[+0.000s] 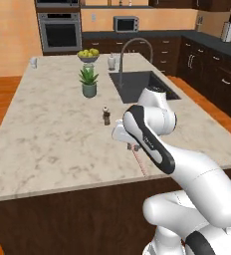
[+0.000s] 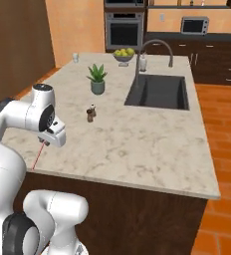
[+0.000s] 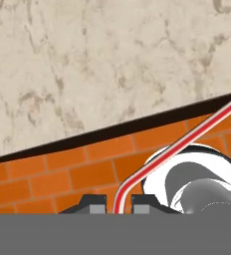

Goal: Take a straw from the drawer in front and place it inside the glass cup on the dining counter.

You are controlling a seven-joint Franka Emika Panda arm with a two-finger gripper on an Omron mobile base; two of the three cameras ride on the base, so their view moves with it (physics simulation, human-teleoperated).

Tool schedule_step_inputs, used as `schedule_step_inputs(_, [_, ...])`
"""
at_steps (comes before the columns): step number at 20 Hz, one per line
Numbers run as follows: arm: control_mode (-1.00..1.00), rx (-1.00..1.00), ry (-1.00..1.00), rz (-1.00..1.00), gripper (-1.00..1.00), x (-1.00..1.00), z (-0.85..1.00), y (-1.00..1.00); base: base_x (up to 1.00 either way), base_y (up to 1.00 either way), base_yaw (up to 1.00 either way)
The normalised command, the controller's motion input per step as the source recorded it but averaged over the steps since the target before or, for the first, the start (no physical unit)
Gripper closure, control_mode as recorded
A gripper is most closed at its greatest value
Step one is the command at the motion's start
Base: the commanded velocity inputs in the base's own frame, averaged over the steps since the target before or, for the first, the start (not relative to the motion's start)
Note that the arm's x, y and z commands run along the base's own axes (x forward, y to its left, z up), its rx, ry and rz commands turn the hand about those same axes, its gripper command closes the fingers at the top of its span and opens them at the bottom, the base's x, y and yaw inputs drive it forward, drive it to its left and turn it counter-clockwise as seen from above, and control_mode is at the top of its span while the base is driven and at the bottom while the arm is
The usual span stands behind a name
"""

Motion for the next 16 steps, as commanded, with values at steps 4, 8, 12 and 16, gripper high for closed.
schedule_step_inputs(4, [1.0, 0.0, 0.0, 0.0, 1.0, 0.0, 0.0, 0.0, 0.0, 1.0, 0.0])
schedule_step_inputs(8, [1.0, 0.0, 0.0, 0.0, 1.0, 0.0, 0.0, 0.0, 0.0, 1.0, 0.0])
schedule_step_inputs(12, [1.0, 0.0, 0.0, 0.0, 1.0, 0.0, 0.0, 0.0, 0.0, 1.0, 0.0])
schedule_step_inputs(16, [1.0, 0.0, 0.0, 0.0, 1.0, 0.0, 0.0, 0.0, 0.0, 1.0, -0.01])
